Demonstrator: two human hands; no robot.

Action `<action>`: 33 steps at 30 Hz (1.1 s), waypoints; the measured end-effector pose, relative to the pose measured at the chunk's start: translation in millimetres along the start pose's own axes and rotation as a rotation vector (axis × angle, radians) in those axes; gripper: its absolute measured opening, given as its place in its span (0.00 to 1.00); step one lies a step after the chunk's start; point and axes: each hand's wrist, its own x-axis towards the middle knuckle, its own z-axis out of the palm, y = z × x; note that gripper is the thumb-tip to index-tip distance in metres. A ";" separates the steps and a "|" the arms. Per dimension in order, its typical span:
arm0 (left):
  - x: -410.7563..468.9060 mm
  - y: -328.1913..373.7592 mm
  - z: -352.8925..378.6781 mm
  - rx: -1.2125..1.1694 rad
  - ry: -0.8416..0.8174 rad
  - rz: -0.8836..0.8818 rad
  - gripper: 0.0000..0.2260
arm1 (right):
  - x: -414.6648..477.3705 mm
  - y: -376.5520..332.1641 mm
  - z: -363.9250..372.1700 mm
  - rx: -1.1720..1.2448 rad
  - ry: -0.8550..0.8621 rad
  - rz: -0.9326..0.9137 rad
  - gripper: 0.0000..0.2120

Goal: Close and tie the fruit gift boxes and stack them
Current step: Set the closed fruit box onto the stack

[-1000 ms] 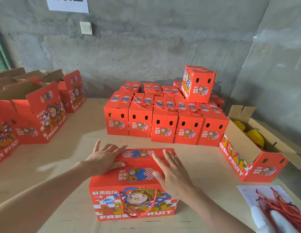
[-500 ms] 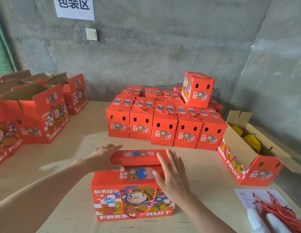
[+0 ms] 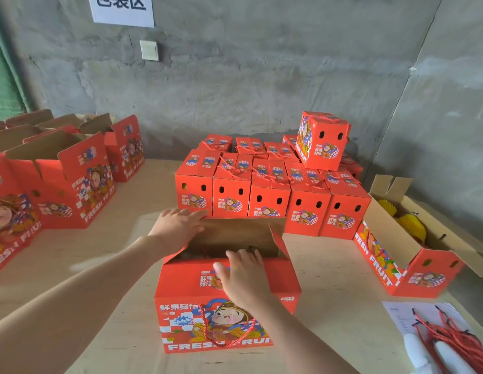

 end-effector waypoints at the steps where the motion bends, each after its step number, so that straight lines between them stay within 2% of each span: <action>1: 1.9 -2.9 -0.2 0.036 -0.035 0.010 0.21 | 1.2 -1.9 2.6 -0.031 -0.019 0.010 0.29; 7: 7.9 -13.7 -1.2 0.069 -0.026 0.026 0.18 | -8.0 -2.8 3.2 -0.087 0.189 -0.027 0.36; 14: 20.4 -17.4 -7.4 0.199 -0.032 0.027 0.24 | 9.1 7.2 -31.8 0.052 -0.204 -0.136 0.47; 18: 18.7 -23.2 -11.2 0.194 -0.030 0.031 0.25 | 18.7 3.9 -52.6 0.043 -0.263 -0.178 0.36; 20: 12.9 -27.2 -13.8 0.203 -0.036 -0.006 0.23 | 23.2 0.0 -63.7 -0.004 -0.176 -0.220 0.26; 22: 3.1 -33.7 -20.0 0.214 -0.049 -0.113 0.18 | 28.1 -0.2 -77.6 -0.112 -0.051 -0.300 0.14; 23: -3.0 -38.2 -24.5 0.197 -0.067 -0.178 0.17 | 29.3 2.4 -84.8 -0.167 -0.004 -0.316 0.11; 24: -9.5 -42.7 -28.1 0.179 -0.097 -0.222 0.19 | 30.7 8.9 -90.6 -0.213 0.025 -0.312 0.12; 26: -23.7 -45.0 -39.2 0.156 -0.182 -0.211 0.30 | 33.6 29.1 -100.1 -0.290 0.035 -0.252 0.13; 28: -35.4 -33.9 -52.9 0.134 -0.270 -0.144 0.40 | 35.6 46.9 -109.1 -0.348 -0.075 -0.127 0.18; 29: -37.7 -25.7 -58.2 0.115 -0.325 -0.125 0.39 | 36.5 51.8 -112.5 -0.345 -0.131 -0.084 0.21; 30: -39.0 -17.0 -63.4 0.057 -0.388 -0.128 0.33 | 36.8 52.0 -115.4 -0.313 -0.144 -0.065 0.24; 32: -37.1 0.5 -75.1 -0.179 -0.468 -0.260 0.17 | 33.2 39.5 -118.9 -0.108 -0.012 -0.085 0.23; 33: -35.7 8.2 -79.4 -0.280 -0.489 -0.313 0.12 | 28.0 28.3 -117.3 0.055 0.063 -0.118 0.19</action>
